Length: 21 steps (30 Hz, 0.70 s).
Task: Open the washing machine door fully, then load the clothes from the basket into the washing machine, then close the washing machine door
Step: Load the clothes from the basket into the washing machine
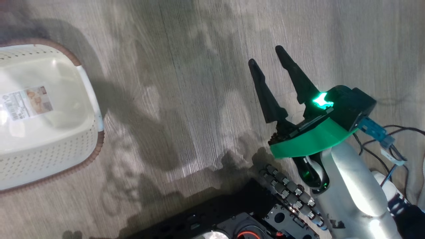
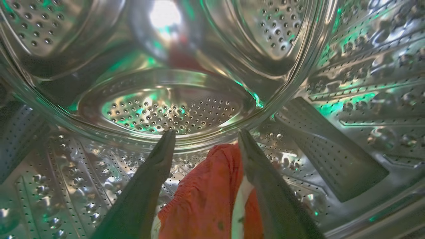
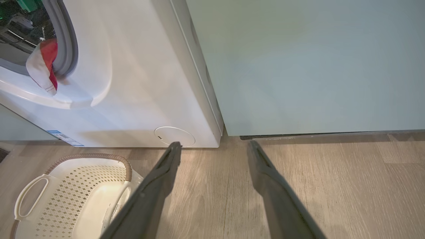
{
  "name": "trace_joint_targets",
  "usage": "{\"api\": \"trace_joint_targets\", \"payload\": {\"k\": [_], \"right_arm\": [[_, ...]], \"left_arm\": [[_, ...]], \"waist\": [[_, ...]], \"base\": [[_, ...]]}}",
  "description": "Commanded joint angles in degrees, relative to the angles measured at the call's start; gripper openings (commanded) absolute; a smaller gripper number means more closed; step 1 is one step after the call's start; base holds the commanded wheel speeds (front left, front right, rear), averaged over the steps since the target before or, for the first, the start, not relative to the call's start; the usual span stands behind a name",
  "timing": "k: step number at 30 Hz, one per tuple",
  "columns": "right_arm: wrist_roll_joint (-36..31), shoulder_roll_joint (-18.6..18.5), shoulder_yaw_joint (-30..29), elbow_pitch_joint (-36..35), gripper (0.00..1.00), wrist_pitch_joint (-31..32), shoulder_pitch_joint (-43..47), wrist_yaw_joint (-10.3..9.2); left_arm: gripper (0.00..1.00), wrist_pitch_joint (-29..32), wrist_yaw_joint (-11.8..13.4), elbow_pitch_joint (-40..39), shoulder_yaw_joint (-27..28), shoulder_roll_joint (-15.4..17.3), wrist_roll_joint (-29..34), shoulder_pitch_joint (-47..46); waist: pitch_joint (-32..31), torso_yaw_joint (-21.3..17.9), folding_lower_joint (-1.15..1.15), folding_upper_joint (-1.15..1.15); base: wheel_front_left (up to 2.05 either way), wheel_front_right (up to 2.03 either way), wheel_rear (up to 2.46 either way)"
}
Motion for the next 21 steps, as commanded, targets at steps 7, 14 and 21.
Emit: {"api": "trace_joint_targets", "payload": {"k": [7, 14, 21], "right_arm": [[-2.29, -0.04, -0.77, -1.03, 1.0, -0.37, 1.54, 0.0], [-4.43, -0.04, -2.6, -0.53, 1.0, -0.37, 2.28, 0.0], [-6.77, -0.04, -4.6, 0.03, 1.0, -0.37, 3.82, 0.0]], "left_arm": [[1.0, -0.75, -0.06, -1.79, 0.52, -0.39, -3.1, 3.32], [1.0, -0.78, -0.07, -6.7, 1.53, -2.11, -5.61, 12.77], [1.0, -0.79, 0.08, -12.48, 3.02, -4.08, -6.69, 25.35]], "waist": [[-2.96, 2.72, 0.0, 0.0], [-7.45, 5.99, 0.0, 0.0], [-12.83, 9.25, 0.0, 0.0]], "base": [[0.0, 0.0, 0.0], [0.0, 0.0, 0.0], [0.0, 0.0, 0.0]]}}
